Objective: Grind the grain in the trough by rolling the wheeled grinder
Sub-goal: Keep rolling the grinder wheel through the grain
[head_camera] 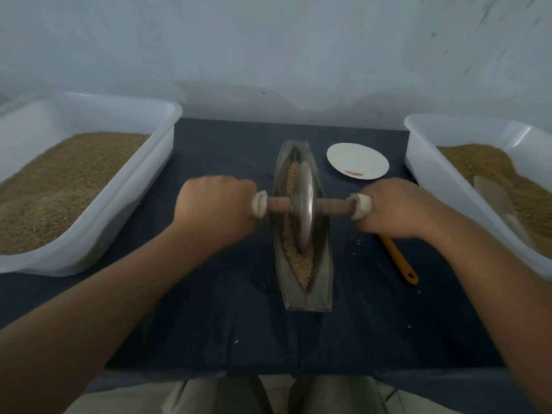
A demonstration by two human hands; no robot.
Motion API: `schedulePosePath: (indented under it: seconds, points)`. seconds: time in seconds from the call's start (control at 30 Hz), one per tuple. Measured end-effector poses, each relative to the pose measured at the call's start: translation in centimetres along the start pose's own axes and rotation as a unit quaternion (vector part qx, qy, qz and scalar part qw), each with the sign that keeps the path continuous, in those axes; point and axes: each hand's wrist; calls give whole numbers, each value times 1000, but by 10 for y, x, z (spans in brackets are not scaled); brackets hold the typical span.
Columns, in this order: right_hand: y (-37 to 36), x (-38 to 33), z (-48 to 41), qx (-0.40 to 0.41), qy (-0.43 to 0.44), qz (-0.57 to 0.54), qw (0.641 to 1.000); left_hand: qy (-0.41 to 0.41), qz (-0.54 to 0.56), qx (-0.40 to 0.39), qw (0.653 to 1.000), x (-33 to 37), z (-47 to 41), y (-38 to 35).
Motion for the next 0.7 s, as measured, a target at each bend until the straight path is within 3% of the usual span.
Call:
schedulePosePath:
  seconds: [0.1,0.2,0.37,0.47,0.53,0.63,0.7]
  points:
    - [-5,-2,-41,107,-61,68,990,47,6,-76,996,0,-60,-11]
    - [-5,-5,-56,147,-61,61,985,52,11,-84,995,1,-86,-7]
    - [-1,7,-6,-40,-24,-13,999,16,-5,-56,998,6,-15,10]
    - [5,3,25,-76,40,-50,995,-4,-9,-12,1000,4,24,21]
    - [1,3,17,-41,23,-22,999,9,-10,-12,1000,4,21,16]
    - [-6,-2,-13,86,-49,37,994,43,-2,-48,998,5,-23,-2]
    - [-6,-9,-30,170,-52,59,982,65,18,-76,995,3,-58,-9]
Point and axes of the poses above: each hand's wrist, its own z-axis away from the middle knuckle, its own y-axis out of the back of the hand, x = y × z
